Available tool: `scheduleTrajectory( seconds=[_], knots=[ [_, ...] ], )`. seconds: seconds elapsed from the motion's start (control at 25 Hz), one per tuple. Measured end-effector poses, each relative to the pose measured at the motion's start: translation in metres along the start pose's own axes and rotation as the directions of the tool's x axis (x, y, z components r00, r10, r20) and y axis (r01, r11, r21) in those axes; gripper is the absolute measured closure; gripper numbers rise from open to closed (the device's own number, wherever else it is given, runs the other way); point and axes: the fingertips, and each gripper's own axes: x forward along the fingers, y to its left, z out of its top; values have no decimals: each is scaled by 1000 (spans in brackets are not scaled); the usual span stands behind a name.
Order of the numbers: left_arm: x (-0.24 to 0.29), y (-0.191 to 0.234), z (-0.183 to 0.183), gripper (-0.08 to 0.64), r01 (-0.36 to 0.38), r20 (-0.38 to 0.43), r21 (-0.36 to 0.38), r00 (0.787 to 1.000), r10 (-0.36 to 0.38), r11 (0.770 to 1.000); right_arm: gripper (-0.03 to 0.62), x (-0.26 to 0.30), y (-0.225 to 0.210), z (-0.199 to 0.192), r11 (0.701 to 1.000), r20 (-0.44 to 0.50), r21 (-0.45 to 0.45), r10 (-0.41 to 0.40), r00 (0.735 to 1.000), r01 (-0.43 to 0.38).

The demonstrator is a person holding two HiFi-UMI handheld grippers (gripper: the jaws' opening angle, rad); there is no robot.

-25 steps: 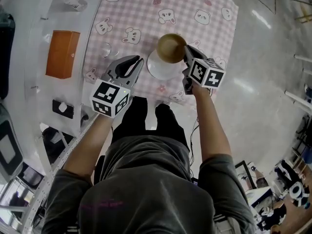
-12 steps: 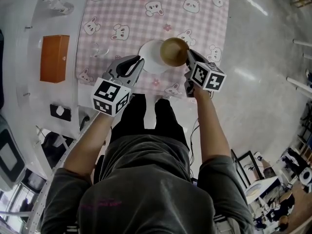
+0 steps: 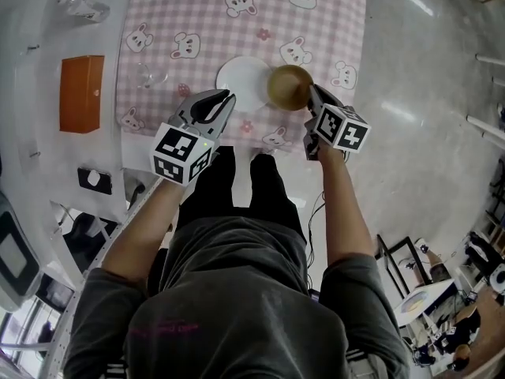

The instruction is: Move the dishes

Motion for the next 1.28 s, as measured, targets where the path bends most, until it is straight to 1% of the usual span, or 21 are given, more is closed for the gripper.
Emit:
scheduleTrajectory(
  seconds=[0.56, 0.8, 1.28],
  knots=[
    [18, -18, -14, 518, 29, -35, 1, 999, -29, 1000, 573, -11, -32, -23, 999, -15, 38, -36, 999, 37],
    [24, -20, -16, 518, 33, -43, 5, 999, -33, 999, 574, -11, -40, -26, 998, -20, 26, -49, 999, 50],
    [28, -22, -23, 518, 36, -60, -2, 998, -36, 999, 572, -11, -44, -28, 998, -18, 33, -51, 999, 51]
  ],
)
